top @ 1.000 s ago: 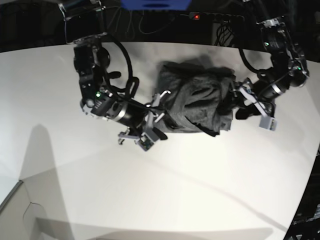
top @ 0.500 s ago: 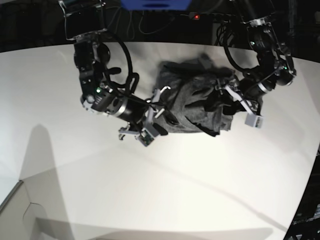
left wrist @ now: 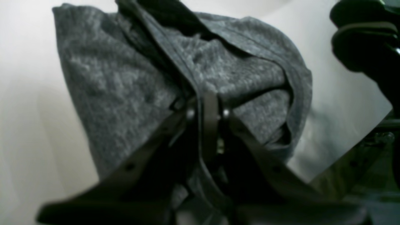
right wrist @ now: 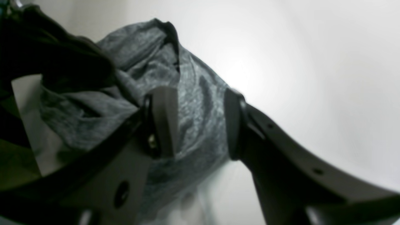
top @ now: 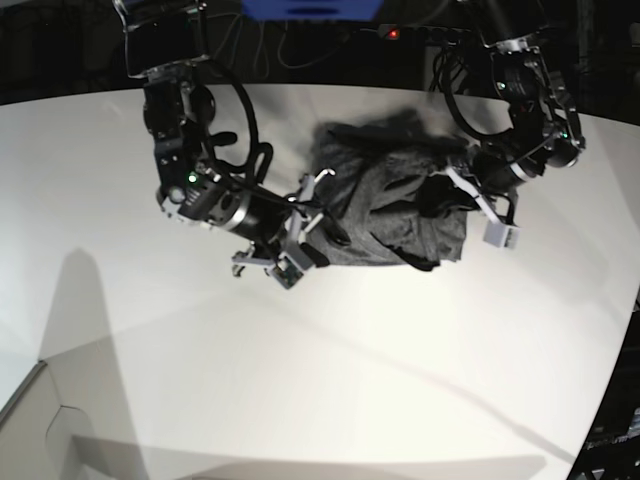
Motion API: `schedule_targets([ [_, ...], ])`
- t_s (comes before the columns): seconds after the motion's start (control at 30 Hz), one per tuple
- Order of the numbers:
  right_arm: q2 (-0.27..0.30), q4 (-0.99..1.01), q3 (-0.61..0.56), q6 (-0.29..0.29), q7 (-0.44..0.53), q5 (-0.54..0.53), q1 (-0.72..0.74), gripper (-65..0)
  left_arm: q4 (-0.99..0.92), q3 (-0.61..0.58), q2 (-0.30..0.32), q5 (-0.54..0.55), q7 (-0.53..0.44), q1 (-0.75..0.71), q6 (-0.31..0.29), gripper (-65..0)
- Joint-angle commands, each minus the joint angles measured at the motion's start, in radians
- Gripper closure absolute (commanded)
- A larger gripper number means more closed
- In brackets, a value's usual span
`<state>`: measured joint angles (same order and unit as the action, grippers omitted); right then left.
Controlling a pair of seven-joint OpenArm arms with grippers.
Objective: Layout the t-shirt on the table in an organized manner, then fold the t-shirt properly
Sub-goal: 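Drag the bundle toward the left gripper's side and release the right gripper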
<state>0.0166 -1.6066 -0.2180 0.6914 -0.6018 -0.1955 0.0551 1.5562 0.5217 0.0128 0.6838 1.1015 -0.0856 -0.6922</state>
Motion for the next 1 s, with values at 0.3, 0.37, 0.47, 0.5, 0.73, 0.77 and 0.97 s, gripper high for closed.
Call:
schedule_targets([
  [0.3, -0.002, -0.022, -0.001, 0.007, 0.026, -0.019, -0.004, -25.2, 0.194, 0.124, 0.000, 0.027, 0.082, 0.030, -0.006, -0.2],
  [0.37, -0.002, -0.022, -0.001, 0.007, 0.026, -0.019, -0.005, -25.2, 0.214, 0.162, -0.001, 0.027, 0.099, 0.037, -0.006, -0.2],
  [0.47, -0.002, -0.022, -0.001, 0.007, 0.026, -0.019, -0.005, -25.2, 0.209, 0.214, 0.006, 0.027, 0.107, 0.056, -0.006, -0.2],
  [0.5, 0.000, -0.022, -0.001, 0.007, 0.026, -0.019, -0.005, -25.2, 0.208, 0.225, 0.009, 0.027, 0.107, 0.056, -0.006, -0.2],
  [0.73, 0.012, -0.022, -0.001, 0.007, 0.026, -0.019, -0.014, -25.2, 0.217, 0.278, 0.009, 0.027, 0.107, 0.008, -0.006, -0.2],
  [0.77, 0.012, -0.022, -0.001, 0.007, 0.026, -0.019, -0.019, -25.2, 0.212, 0.278, 0.009, 0.027, 0.107, 0.000, -0.006, -0.2],
  [0.97, 0.007, -0.021, -0.007, 0.007, 0.027, -0.020, -0.087, -20.6, 0.218, 0.280, 0.011, 0.027, 0.107, -0.012, -0.006, -0.2],
])
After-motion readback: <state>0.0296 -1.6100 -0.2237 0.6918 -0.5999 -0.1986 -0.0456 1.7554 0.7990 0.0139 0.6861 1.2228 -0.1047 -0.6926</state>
